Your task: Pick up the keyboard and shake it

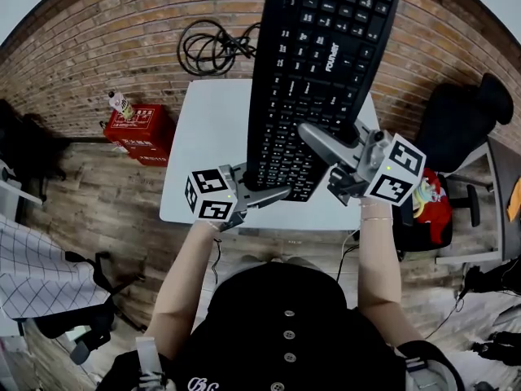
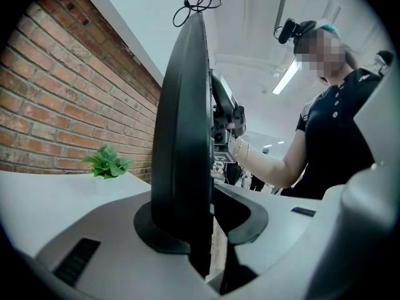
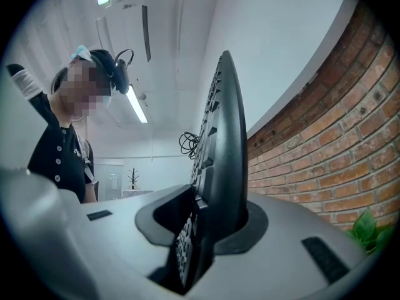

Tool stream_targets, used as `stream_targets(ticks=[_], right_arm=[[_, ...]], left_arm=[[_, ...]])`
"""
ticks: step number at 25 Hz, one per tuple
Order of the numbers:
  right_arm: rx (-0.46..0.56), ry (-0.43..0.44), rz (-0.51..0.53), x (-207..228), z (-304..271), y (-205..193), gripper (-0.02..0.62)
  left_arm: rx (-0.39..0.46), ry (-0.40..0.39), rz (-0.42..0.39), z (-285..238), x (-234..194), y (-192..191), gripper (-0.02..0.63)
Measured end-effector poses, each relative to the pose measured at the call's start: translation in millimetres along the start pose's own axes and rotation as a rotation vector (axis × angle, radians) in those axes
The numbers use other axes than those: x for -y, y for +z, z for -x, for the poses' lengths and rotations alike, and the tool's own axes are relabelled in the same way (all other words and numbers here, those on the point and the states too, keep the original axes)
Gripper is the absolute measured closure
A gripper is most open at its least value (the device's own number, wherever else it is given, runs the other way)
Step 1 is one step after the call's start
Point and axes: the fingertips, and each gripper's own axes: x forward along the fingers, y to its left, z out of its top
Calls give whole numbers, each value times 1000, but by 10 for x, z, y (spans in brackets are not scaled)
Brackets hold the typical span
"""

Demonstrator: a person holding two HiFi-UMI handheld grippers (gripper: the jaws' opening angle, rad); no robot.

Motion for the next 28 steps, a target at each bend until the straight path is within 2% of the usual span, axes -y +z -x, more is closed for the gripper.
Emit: stream_targets(ticks=[5, 12, 21, 28], right_arm=[[20, 37, -13, 12, -34, 33, 480], [76, 131, -35, -24, -147, 63, 480], [141, 289, -78, -91, -257, 100, 483], [192, 415, -111, -225, -226, 108, 489]], left_arm=[[-12, 41, -1, 52, -14, 44, 492], [-39, 129, -24, 242, -34, 95, 495], [-49, 263, -61, 445, 24, 173, 513], [-15, 301, -76, 424, 154, 150, 515]])
